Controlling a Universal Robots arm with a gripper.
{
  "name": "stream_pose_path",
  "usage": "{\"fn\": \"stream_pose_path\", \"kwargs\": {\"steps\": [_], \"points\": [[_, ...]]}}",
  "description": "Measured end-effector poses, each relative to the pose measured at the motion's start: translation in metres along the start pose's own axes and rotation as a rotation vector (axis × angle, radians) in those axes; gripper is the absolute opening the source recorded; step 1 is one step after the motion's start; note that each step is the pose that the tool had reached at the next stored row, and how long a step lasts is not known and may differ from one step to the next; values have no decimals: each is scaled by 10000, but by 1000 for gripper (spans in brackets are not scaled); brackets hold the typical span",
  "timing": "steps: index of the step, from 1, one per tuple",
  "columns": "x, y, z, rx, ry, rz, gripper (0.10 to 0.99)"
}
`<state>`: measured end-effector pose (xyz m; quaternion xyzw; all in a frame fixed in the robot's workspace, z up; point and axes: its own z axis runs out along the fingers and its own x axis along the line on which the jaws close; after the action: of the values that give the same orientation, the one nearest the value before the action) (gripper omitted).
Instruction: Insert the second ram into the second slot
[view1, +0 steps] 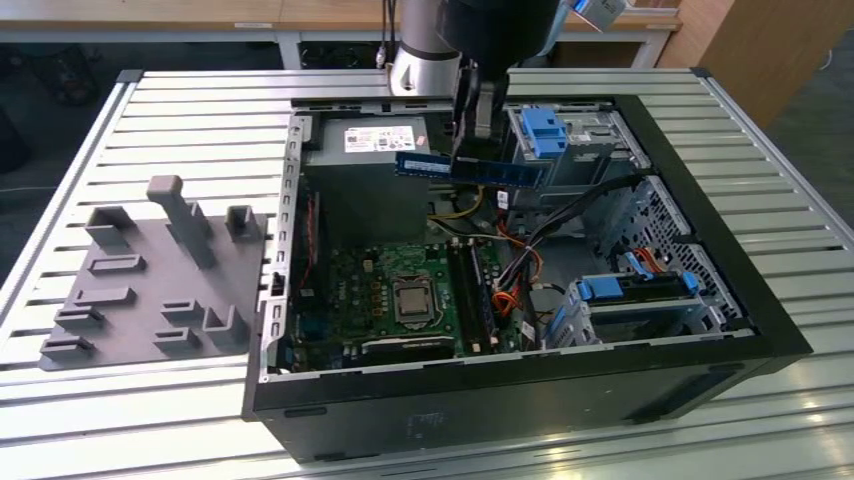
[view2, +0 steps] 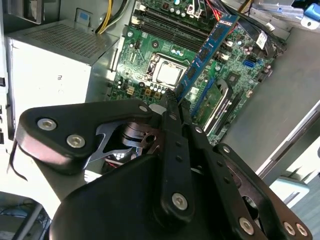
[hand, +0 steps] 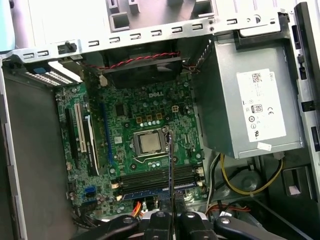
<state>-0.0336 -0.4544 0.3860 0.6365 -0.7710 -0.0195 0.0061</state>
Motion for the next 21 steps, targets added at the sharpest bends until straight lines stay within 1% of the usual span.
{"fn": "stream_pose_path", "kwargs": {"steps": [21], "points": [[0, 0, 1, 10, -25, 659, 137]]}}
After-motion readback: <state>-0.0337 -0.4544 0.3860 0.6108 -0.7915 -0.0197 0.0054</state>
